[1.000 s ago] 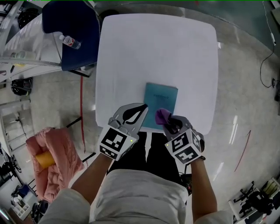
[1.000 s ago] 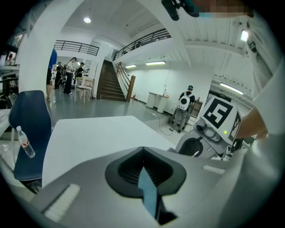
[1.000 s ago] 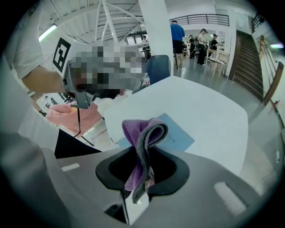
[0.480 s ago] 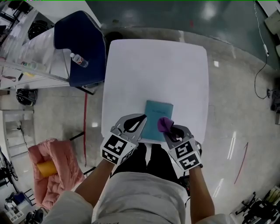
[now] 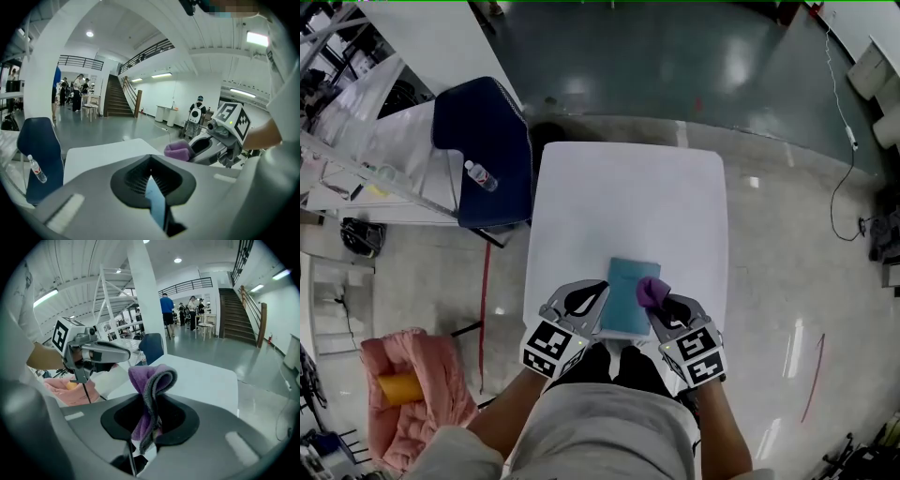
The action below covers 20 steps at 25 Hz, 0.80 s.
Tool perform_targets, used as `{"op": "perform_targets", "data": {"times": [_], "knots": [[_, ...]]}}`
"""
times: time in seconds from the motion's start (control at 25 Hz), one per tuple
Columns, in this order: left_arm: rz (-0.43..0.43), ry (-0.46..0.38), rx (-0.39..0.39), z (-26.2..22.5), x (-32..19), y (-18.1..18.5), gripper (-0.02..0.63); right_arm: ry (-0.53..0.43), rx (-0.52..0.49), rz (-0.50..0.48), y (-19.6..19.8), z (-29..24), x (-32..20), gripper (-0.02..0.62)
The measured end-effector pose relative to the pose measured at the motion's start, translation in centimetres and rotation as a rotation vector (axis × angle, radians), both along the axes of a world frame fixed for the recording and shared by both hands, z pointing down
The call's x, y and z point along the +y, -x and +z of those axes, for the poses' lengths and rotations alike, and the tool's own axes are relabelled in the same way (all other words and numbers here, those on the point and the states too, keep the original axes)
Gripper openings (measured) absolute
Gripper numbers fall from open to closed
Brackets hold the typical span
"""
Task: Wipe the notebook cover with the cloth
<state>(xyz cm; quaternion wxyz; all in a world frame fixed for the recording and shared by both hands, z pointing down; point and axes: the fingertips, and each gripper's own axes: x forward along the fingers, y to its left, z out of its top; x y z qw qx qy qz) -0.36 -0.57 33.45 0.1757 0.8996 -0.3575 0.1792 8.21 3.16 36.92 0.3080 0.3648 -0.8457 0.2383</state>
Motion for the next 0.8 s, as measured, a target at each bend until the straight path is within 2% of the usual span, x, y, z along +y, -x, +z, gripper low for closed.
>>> {"op": "perform_targets", "data": {"times": [0.28,0.6,0.8], "knots": [[0.031,-0.025,0.013,-2.1,0.6,-0.6,0.0,-0.042,-0.043,0.018,0.3,-2.5,0.2,0.109],[0.025,-0.02,0.055,-3.6,1.1,-1.1,0.0,-0.074,-0.103,0.053,0.4,-4.8,0.5,0.109],[0.017,-0.04,0.054,-4.3,0.8,-1.3,0.0,-0.085,-0.16,0.086,0.1,-5.7,0.3,0.109]]}}
